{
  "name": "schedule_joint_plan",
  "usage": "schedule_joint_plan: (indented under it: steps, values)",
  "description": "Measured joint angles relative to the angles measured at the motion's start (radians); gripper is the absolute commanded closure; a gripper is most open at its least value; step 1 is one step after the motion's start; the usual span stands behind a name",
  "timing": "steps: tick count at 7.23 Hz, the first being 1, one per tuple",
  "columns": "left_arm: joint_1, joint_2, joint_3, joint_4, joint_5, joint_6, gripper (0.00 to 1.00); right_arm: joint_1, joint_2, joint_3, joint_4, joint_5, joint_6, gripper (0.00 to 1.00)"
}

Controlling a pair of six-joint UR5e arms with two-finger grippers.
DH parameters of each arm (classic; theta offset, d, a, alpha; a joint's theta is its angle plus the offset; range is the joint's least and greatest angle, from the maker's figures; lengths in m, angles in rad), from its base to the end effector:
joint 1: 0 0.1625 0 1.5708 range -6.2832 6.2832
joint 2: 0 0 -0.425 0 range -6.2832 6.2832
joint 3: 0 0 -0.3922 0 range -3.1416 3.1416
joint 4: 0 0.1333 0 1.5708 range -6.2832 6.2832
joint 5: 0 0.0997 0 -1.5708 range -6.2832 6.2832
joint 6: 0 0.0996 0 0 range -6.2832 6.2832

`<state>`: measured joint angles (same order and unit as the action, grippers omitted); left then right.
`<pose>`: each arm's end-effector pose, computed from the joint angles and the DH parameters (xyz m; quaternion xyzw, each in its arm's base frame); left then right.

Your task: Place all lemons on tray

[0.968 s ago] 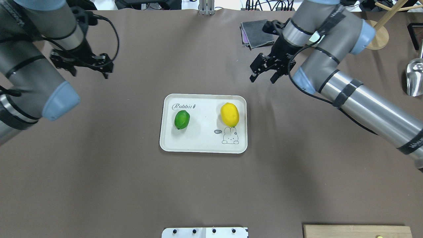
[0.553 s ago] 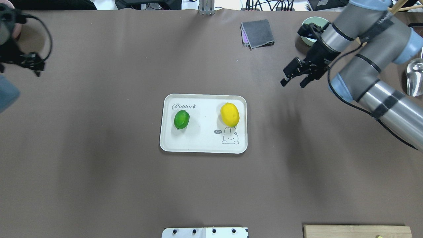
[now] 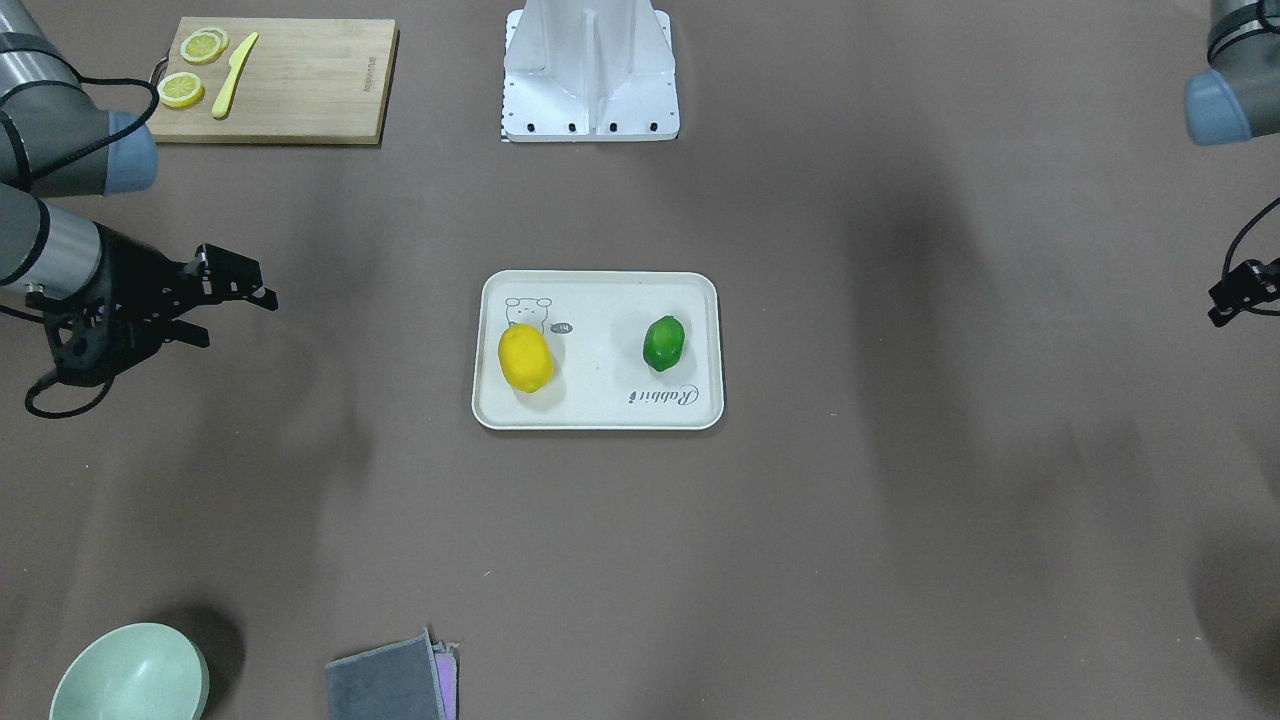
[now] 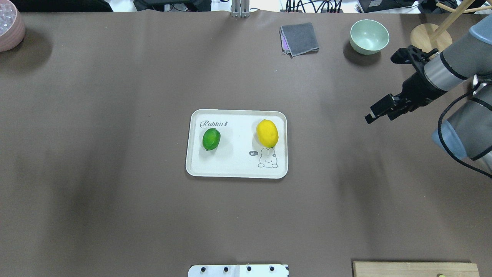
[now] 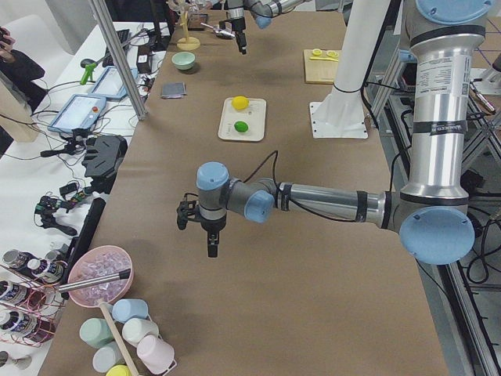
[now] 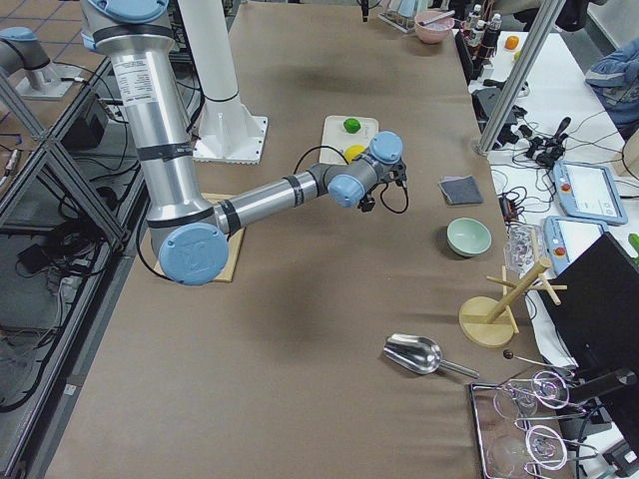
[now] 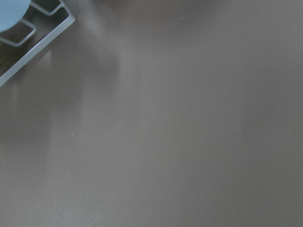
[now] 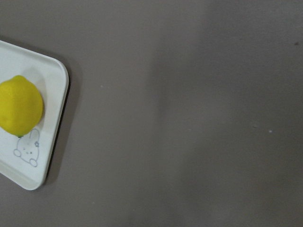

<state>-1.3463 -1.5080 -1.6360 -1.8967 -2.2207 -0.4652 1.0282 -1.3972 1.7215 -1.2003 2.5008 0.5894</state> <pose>0.0369 -0.4895 0.6286 0.0393 0.3488 -0.0604 0.9344 -0.2433 -0.5071 0.4380 0.0307 -0.5191 -0.1330 0.8438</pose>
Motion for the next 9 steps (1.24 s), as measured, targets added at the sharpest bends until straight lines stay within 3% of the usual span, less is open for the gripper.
schedule_joint_plan:
  steps: [2,4,6,7,9]
  values:
    - [-0.103,0.053,-0.003,-0.058,-0.09,0.029,0.02,0.076,-0.097,0.029,-0.052,-0.086,-0.048,0.01]
    - [-0.15,0.072,-0.027,-0.041,-0.102,0.049,0.02,0.186,-0.127,0.012,-0.197,-0.13,-0.165,0.01]
    - [-0.157,0.067,-0.082,0.081,-0.1,0.053,0.02,0.305,-0.13,-0.009,-0.368,-0.137,-0.329,0.05]
    - [-0.158,0.063,-0.12,0.166,-0.1,0.054,0.02,0.357,-0.13,-0.012,-0.439,-0.138,-0.365,0.01]
    - [-0.159,0.065,-0.153,0.239,-0.099,0.056,0.02,0.437,-0.129,-0.013,-0.512,-0.138,-0.438,0.01]
